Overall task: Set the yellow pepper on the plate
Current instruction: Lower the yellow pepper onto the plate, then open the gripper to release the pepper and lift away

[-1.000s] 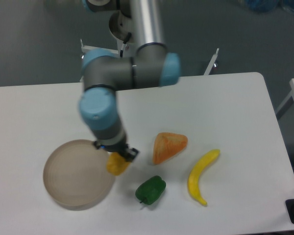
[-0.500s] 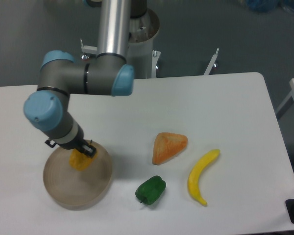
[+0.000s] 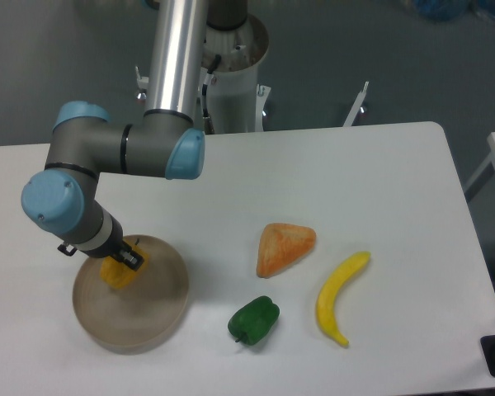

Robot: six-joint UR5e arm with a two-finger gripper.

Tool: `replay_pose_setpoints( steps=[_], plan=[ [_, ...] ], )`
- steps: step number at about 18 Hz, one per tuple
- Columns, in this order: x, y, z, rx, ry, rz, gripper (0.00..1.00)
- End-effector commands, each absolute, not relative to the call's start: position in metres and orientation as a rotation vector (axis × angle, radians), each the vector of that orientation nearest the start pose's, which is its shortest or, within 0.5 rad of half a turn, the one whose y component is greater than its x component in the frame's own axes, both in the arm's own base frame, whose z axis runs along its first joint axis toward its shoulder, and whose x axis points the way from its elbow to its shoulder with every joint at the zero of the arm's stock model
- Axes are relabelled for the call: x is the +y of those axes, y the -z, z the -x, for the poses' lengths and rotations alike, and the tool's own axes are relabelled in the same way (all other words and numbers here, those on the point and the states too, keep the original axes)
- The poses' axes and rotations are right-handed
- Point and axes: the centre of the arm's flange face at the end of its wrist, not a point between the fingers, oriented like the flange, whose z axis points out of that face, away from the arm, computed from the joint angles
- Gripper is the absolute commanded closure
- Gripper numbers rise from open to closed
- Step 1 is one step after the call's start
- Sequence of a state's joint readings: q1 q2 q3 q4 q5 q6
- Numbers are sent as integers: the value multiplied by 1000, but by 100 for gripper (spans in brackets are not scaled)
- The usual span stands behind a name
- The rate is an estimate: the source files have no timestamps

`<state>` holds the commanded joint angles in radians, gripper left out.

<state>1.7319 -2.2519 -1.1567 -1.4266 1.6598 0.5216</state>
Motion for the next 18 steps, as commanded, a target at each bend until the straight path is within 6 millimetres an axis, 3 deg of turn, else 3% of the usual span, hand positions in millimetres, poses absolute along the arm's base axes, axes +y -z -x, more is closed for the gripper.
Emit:
replay_pose_setpoints(
  steps=[11, 13, 16, 18],
  plan=[
    [747, -275, -3, 601, -74, 3232, 57],
    [747, -276, -3, 603, -75, 3230, 46],
    [749, -278, -3, 608, -89, 3217, 15],
    [749, -283, -1, 603, -88, 3210, 7]
  ],
)
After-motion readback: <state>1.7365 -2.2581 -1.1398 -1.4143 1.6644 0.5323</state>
